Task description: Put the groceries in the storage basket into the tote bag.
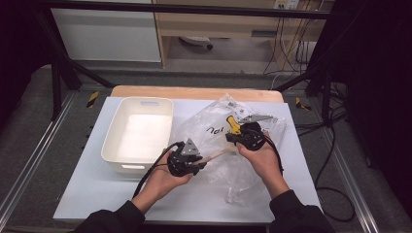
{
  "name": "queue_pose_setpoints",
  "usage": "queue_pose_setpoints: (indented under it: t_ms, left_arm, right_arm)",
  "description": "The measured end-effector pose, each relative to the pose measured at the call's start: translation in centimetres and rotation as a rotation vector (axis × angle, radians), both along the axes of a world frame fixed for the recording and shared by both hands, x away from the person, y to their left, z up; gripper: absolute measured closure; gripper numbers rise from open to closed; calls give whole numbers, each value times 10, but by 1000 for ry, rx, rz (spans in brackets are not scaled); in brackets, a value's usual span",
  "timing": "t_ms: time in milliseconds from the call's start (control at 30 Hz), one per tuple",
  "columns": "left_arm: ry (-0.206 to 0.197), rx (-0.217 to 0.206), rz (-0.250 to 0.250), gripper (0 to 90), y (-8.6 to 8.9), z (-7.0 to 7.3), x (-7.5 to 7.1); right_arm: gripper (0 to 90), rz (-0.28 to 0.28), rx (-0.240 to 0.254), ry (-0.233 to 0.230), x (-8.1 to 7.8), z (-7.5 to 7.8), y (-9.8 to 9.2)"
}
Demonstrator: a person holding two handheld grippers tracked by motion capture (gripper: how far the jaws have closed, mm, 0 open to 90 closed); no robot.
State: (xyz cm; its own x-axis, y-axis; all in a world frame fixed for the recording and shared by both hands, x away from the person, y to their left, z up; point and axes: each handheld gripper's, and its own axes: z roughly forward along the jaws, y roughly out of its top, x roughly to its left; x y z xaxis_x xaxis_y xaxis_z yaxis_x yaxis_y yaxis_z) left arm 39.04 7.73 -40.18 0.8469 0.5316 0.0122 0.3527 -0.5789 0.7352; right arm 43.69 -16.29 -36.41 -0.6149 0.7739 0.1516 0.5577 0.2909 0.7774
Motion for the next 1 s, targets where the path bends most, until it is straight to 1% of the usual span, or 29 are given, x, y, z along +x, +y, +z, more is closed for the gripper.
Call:
queue_pose_setpoints:
  t_ms: [33, 100, 167, 267, 500, 600, 800, 900, 1000]
  left_arm:
    - [0, -2, 0, 699, -2, -1, 1]
    - [-4, -1, -3, 700, -4, -1, 3]
    - [-6, -7, 0, 700, -5, -2, 4]
    - [-4, -11, -6, 700, -7, -2, 7]
    - [-27, -20, -15, 700, -15, -1, 12]
    - [-31, -36, -16, 700, -19, -3, 15]
    - [-57, -34, -28, 700, -30, -4, 21]
    - [-63, -51, -24, 701, -33, -5, 23]
    - [-70, -52, -18, 701, -36, -6, 26]
  right_arm:
    - [900, -6, 0, -7, 0, 1, -1]
    - [900, -19, 16, -25, -1, 3, -2]
    - [900, -17, 19, -27, -2, 5, -3]
    - [900, -7, 14, -26, -1, 6, -2]
    - [900, 13, 13, -19, 0, 2, 4]
    - [900, 20, 11, -19, 1, 1, 7]
    - [900, 32, 10, -13, 1, -3, 12]
    - [900, 36, 13, -11, 1, -4, 14]
    - [900, 43, 7, -17, 1, -4, 15]
